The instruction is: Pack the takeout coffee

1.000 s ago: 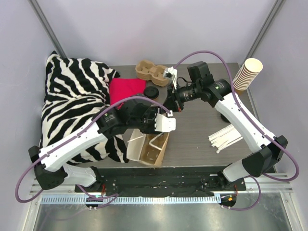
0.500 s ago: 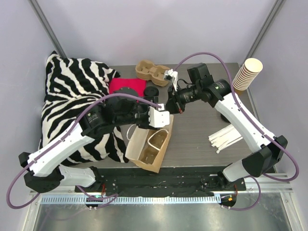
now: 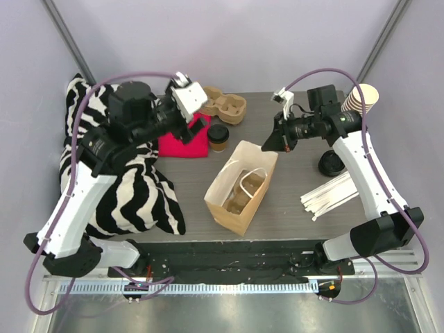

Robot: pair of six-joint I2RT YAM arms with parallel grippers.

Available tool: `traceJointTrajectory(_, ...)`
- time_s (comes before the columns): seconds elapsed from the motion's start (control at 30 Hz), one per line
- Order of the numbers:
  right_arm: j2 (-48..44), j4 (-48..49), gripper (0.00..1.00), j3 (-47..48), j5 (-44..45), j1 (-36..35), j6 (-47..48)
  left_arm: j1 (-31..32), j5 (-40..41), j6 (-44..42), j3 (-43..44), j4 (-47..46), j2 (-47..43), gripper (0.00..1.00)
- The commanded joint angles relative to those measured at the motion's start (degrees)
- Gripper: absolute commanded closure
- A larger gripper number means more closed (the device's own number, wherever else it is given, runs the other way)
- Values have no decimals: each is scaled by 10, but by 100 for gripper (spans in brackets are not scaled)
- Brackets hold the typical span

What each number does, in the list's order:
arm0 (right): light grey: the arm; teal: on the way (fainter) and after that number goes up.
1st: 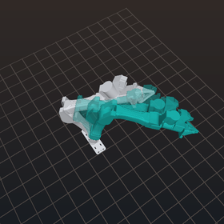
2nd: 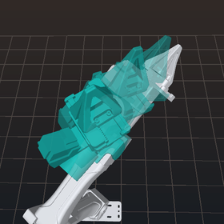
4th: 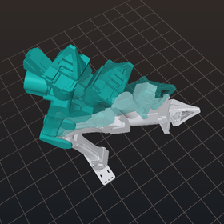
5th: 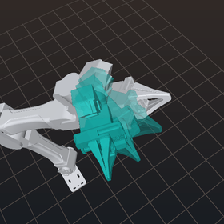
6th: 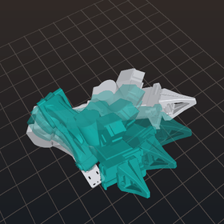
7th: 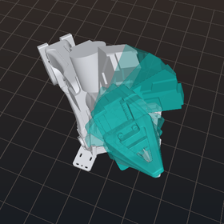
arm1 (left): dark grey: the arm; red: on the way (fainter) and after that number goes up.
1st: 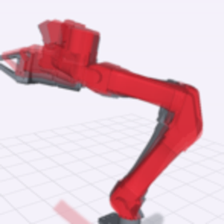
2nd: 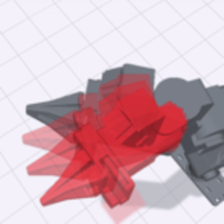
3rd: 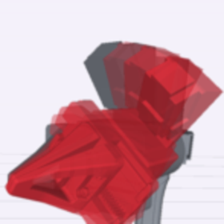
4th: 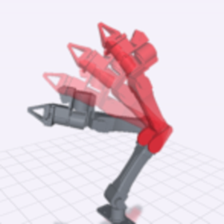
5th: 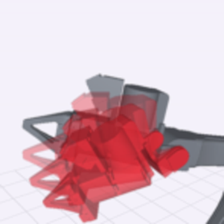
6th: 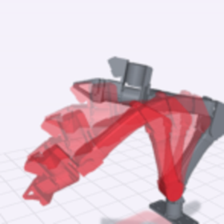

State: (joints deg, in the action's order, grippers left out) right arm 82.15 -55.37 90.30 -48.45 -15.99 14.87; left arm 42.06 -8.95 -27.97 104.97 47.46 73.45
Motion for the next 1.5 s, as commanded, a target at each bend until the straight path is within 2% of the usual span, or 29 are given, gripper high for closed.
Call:
traceJointTrajectory(0.0, -38, -29, 99, 2, 14, 39, 39, -86, -42, 120, 53, -14, 49, 27)
traceJointTrajectory(0.17, -50, -57, 99, -9, 27, 99, 60, -147, -57, 180, 56, -18, 123, 20)
traceJointTrajectory(0.2, -53, -61, 99, -12, 31, 109, 66, -158, -59, 182, 61, -14, 135, 13)
traceJointTrajectory(0.37, -62, -76, 99, -28, 46, 147, 75, -167, -28, 208, 69, -31, 227, 4)
traceJointTrajectory(0.53, -59, -75, 99, -30, 58, 173, 68, -169, -23, 257, 138, -1, 337, 0)
traceJointTrajectory(0.73, -63, -59, 99, -44, 65, 175, 51, -169, -17, 276, 154, -39, 421, 0)
traceJointTrajectory(0.77, -62, -58, 99, -45, 63, 175, 48, -169, -20, 277, 176, -35, 433, 6)
traceJointTrajectory(0.87, -59, -55, 99, -47, 63, 175, 45, -165, -23, 296, 197, -23, 473, 13)
traceJointTrajectory(0.97, -58, -54, 99, -48, 61, 175, 42, -162, -8, 298, 200, -31, 495, 15)
traceJointTrajectory(1.47, -58, -46, 99, -59, 56, 175, 34, -146, 30, 292, 190, -38, 534, 15)
